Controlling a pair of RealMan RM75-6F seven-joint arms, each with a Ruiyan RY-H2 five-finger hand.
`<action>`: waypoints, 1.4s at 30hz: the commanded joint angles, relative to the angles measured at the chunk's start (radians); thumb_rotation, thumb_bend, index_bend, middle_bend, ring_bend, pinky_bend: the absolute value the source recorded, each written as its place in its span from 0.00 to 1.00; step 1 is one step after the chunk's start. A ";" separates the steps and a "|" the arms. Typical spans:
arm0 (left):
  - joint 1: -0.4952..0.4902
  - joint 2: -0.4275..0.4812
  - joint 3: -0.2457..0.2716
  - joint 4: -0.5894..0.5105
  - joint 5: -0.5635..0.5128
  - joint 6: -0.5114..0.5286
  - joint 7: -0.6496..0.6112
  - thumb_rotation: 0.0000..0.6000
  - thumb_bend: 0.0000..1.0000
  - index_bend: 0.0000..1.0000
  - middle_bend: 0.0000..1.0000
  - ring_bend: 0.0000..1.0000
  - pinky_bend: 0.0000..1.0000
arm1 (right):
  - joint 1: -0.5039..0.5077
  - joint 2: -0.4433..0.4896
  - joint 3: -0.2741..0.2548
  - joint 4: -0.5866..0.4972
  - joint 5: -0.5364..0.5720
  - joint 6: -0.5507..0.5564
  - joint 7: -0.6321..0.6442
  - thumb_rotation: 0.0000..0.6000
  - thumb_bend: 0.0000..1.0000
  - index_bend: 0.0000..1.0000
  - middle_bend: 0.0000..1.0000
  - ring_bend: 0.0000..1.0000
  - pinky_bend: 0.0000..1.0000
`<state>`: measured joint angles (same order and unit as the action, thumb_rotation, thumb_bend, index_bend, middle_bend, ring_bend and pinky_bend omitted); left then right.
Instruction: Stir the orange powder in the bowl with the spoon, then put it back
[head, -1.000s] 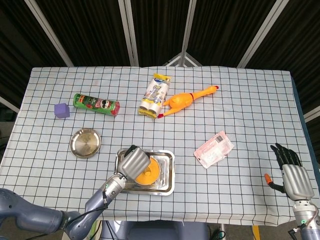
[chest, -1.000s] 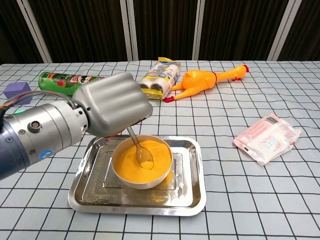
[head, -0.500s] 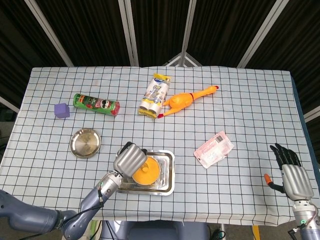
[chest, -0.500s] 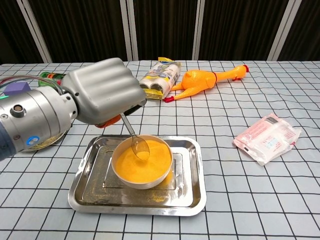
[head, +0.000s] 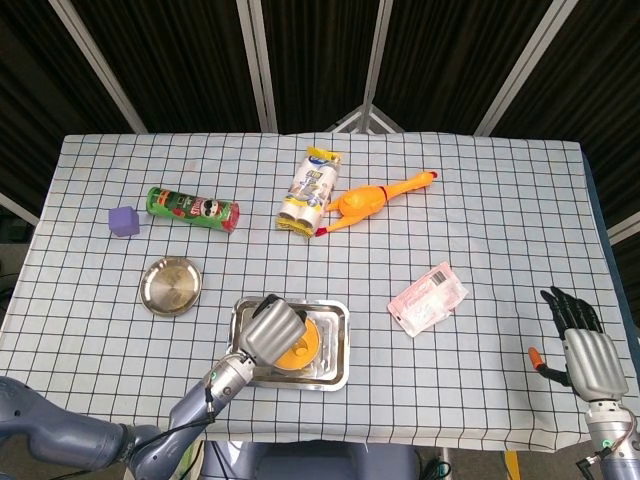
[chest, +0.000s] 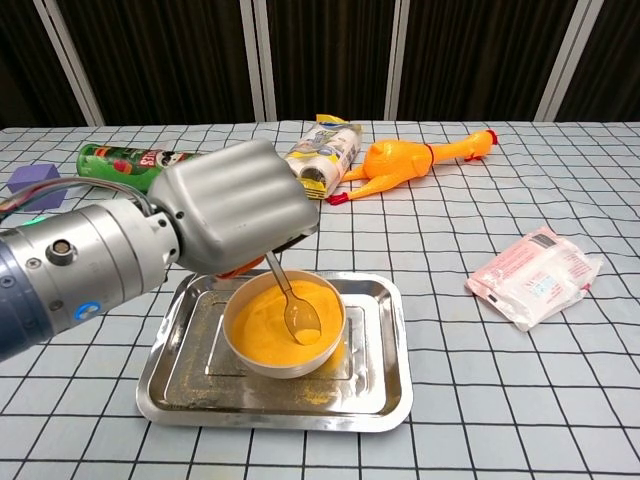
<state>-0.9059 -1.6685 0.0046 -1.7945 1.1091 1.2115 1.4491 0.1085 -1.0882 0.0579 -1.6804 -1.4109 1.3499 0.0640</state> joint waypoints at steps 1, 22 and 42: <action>-0.002 -0.008 -0.001 0.010 -0.011 -0.001 0.011 1.00 0.84 0.77 1.00 0.92 0.88 | 0.000 0.001 0.000 0.000 0.000 -0.001 0.001 1.00 0.40 0.00 0.00 0.00 0.00; 0.006 0.003 -0.004 0.053 -0.065 0.020 0.028 1.00 0.85 0.77 1.00 0.92 0.88 | 0.001 0.004 -0.002 -0.009 0.004 -0.008 0.007 1.00 0.40 0.00 0.00 0.00 0.00; 0.029 0.053 -0.003 0.013 0.007 0.050 -0.042 1.00 0.85 0.77 1.00 0.92 0.88 | 0.001 0.005 -0.002 -0.011 0.005 -0.009 0.008 1.00 0.40 0.00 0.00 0.00 0.00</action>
<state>-0.8775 -1.6155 0.0017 -1.7815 1.1157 1.2616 1.4075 0.1099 -1.0833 0.0561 -1.6917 -1.4057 1.3406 0.0720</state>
